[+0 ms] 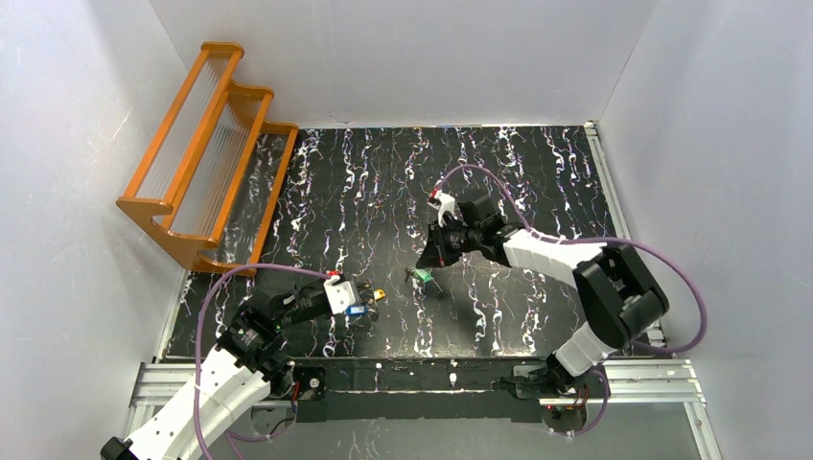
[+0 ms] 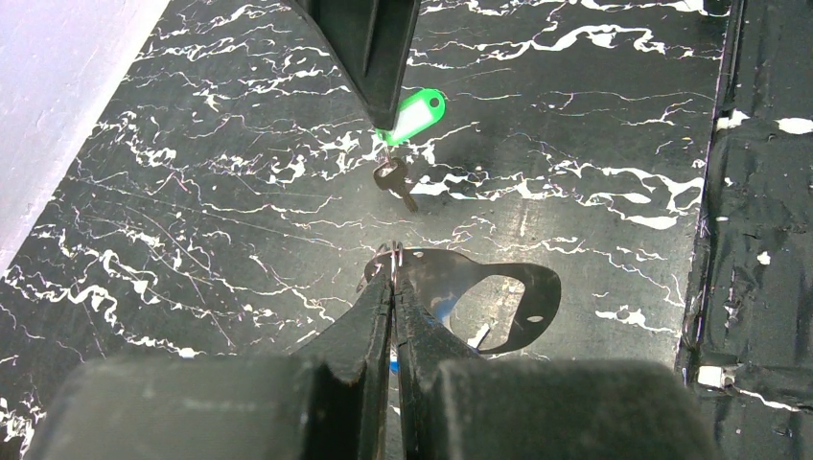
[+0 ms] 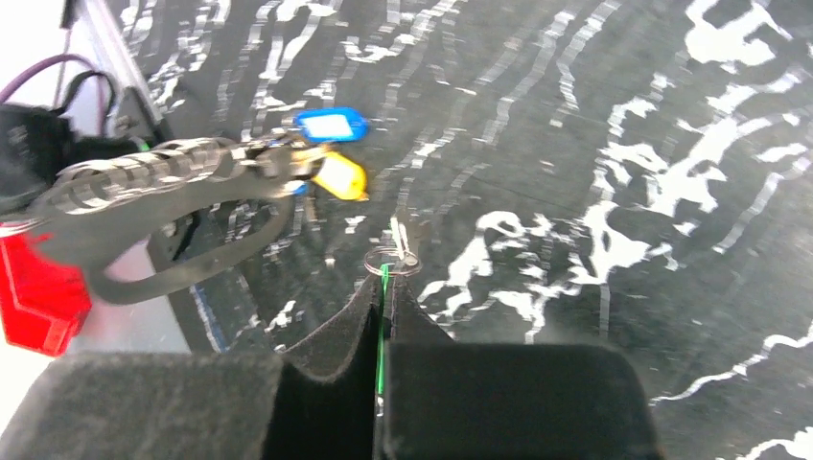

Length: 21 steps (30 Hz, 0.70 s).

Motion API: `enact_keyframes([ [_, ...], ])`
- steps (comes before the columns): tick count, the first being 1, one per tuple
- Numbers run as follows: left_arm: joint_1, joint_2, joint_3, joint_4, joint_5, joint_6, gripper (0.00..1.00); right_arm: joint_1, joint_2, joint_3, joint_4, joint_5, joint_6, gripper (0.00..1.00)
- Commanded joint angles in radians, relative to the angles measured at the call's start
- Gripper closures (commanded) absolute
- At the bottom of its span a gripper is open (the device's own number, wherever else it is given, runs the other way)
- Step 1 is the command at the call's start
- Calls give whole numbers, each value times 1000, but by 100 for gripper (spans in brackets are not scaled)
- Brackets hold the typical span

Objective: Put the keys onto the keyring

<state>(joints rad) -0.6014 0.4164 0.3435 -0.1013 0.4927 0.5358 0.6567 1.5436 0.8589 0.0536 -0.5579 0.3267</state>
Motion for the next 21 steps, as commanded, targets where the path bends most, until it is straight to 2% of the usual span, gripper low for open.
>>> enact_keyframes([
  [1,-1,11,26,-47,12,6,100,-60,130,-2,-46,16,14,97],
  [4,-1,10,28,-47,11,6,100,-81,198,23,-98,54,11,90],
  [7,-1,7,29,-49,10,6,100,-92,198,27,-131,133,7,85],
  [11,-1,7,28,-49,9,8,100,-94,145,28,-170,241,-2,62],
  [12,-1,7,28,-49,11,9,100,-95,130,29,-176,256,-6,54],
  [15,-1,11,29,-49,12,10,100,-94,96,28,-189,270,-17,41],
  [21,-1,14,31,-51,11,9,100,-90,73,33,-196,259,-40,40],
])
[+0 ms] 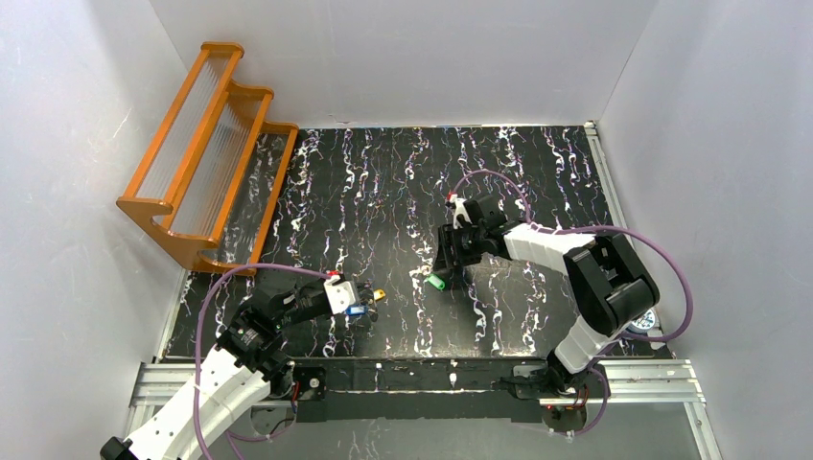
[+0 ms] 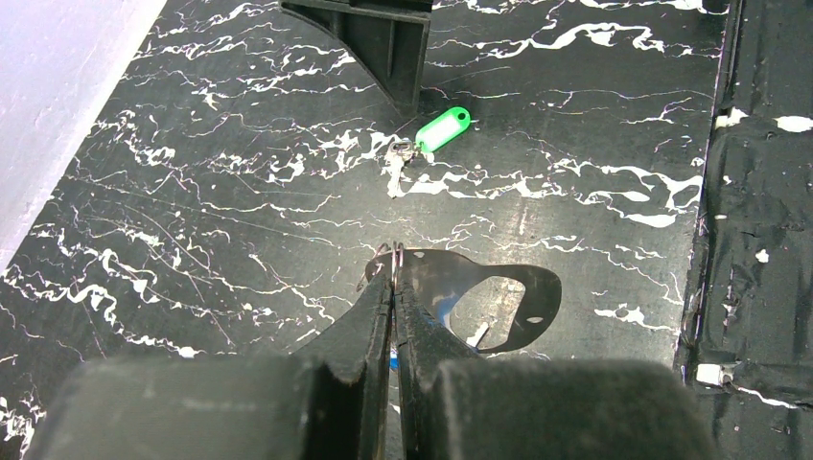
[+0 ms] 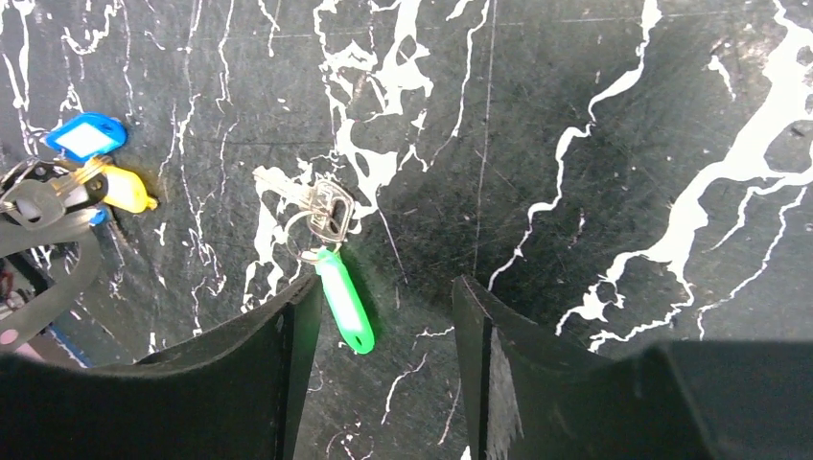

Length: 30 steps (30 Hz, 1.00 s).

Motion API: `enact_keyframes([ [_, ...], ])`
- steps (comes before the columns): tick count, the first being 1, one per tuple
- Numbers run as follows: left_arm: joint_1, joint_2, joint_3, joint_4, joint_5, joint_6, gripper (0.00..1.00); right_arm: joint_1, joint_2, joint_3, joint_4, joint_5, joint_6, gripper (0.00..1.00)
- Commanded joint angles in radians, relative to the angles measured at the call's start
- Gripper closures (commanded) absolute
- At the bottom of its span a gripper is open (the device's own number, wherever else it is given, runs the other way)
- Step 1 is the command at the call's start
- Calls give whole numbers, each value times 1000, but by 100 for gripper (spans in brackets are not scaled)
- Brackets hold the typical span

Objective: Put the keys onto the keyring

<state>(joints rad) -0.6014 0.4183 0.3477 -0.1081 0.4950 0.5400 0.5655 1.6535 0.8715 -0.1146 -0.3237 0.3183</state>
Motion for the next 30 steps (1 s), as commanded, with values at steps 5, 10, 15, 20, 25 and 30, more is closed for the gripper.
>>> enact_keyframes([
  [5,-1,14,27,-44,11,2,100,80,-16,76,-72,121,-54,45],
  [10,-1,14,28,-42,13,-4,100,173,17,128,-121,293,-69,55],
  [15,-1,17,28,-42,15,-5,100,270,47,171,-161,464,-97,57],
  [20,-1,17,28,-41,22,-9,100,337,79,203,-188,566,-117,58],
  [25,-1,16,27,-38,22,-9,100,384,100,217,-194,632,-130,63],
  [30,-1,16,27,-38,22,-12,100,417,108,234,-211,686,-138,66],
])
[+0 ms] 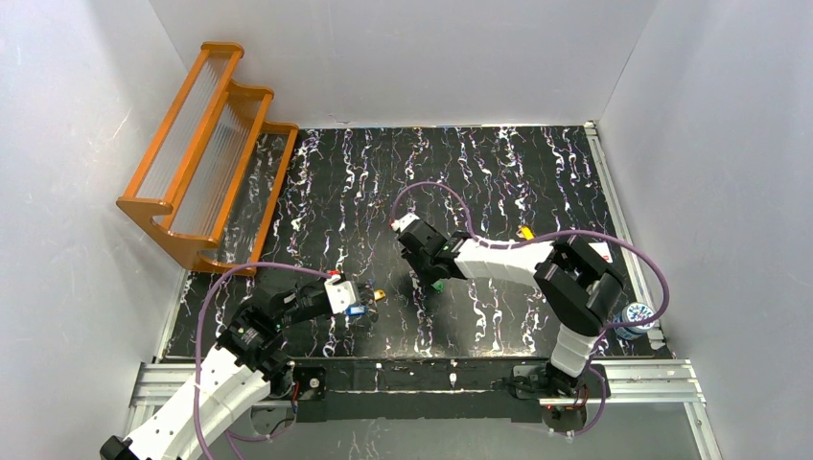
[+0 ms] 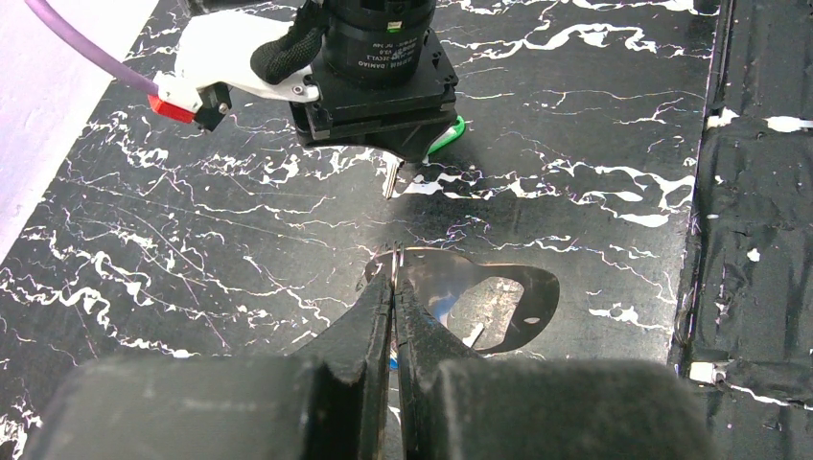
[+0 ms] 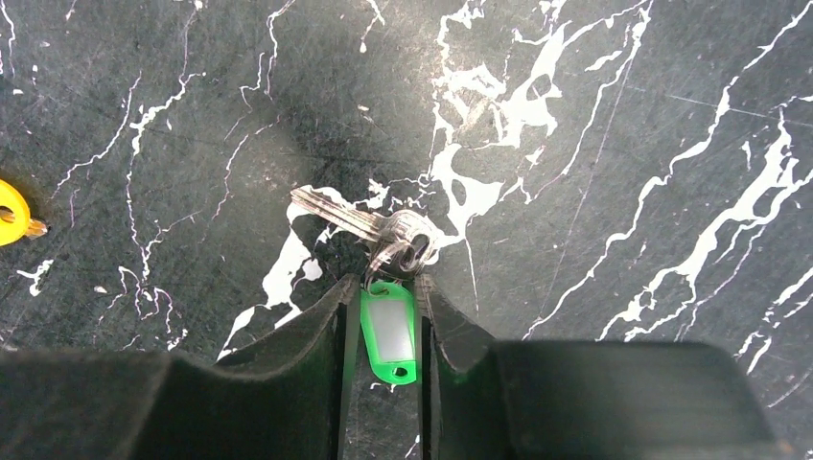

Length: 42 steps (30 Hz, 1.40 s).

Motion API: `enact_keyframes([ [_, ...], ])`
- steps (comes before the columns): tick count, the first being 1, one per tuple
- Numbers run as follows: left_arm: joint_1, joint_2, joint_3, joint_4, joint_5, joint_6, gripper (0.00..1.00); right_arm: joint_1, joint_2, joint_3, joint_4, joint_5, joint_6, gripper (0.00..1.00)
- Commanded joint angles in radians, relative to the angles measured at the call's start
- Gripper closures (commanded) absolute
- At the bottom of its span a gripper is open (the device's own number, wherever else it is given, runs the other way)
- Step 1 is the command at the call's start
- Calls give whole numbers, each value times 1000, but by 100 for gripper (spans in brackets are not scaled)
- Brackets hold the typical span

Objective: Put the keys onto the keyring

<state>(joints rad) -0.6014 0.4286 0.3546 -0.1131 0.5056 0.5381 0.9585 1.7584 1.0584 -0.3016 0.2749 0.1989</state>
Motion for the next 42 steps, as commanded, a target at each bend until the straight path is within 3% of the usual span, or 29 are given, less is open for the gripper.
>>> enact_keyframes([
  [1,-1,6,20,-34,11,-10,100,29,5,50,-27,98,-20,64],
  [5,-1,10,21,-34,12,-10,100,49,6,63,-33,128,-26,54],
  [10,-1,12,21,-33,11,-12,100,79,24,98,-56,177,-41,50],
  [17,-1,13,21,-34,9,-13,100,104,59,118,-75,210,-38,60],
  [26,-1,31,23,-36,13,-12,100,104,46,100,-85,274,5,63],
  [31,-1,37,27,-38,18,-11,100,105,53,95,-76,268,5,72],
  [37,-1,32,26,-38,17,-9,100,105,44,91,-73,270,6,97],
  [42,-1,30,26,-40,17,-10,100,103,18,79,-55,264,5,99],
])
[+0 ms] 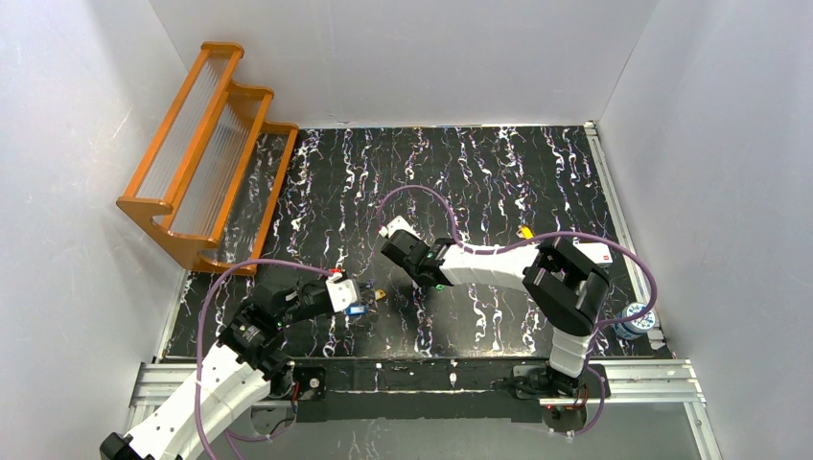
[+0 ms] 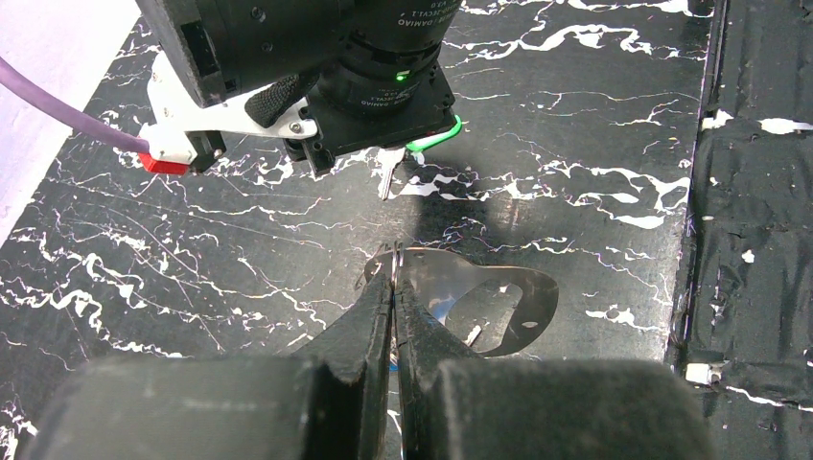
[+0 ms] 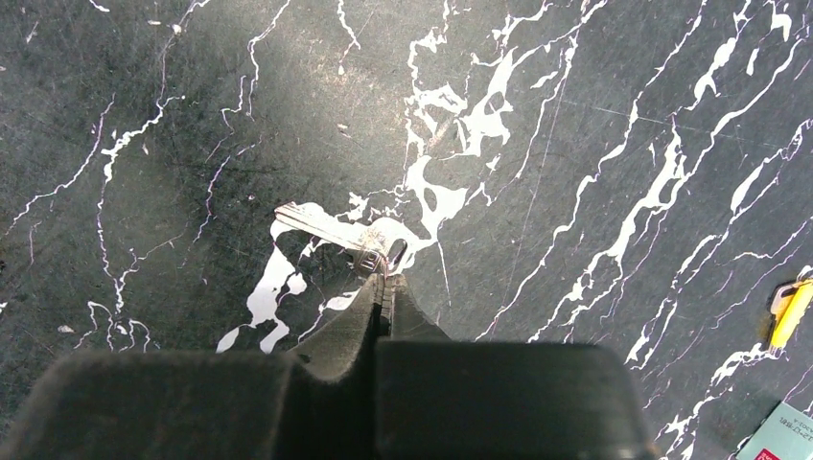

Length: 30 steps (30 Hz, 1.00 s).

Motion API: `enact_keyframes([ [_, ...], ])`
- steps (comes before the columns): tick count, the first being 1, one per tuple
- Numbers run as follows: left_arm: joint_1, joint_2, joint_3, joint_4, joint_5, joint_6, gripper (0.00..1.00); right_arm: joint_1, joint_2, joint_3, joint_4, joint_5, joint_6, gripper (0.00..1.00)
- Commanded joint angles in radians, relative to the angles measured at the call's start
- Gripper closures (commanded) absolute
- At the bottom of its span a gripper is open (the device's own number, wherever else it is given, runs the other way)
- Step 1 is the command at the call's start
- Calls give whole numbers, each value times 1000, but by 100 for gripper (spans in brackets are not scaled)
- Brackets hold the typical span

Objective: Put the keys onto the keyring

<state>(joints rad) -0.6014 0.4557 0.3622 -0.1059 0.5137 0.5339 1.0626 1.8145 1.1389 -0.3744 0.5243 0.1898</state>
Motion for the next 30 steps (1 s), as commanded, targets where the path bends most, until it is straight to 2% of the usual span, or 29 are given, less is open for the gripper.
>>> enact_keyframes([
  [1,-1,3,18,-46,9,-6,100,-3,-45,-5,22,9,14,99],
  [5,-1,4,20,-46,2,-11,100,-46,-87,-11,28,-105,19,99],
  [14,-1,3,22,-46,0,-17,100,-234,-259,-84,149,-573,11,99],
  [23,-1,29,33,-38,-20,-68,100,-278,-366,-155,305,-708,-27,99],
  [30,-1,48,22,14,19,-158,100,-343,-358,-125,267,-898,-26,99],
])
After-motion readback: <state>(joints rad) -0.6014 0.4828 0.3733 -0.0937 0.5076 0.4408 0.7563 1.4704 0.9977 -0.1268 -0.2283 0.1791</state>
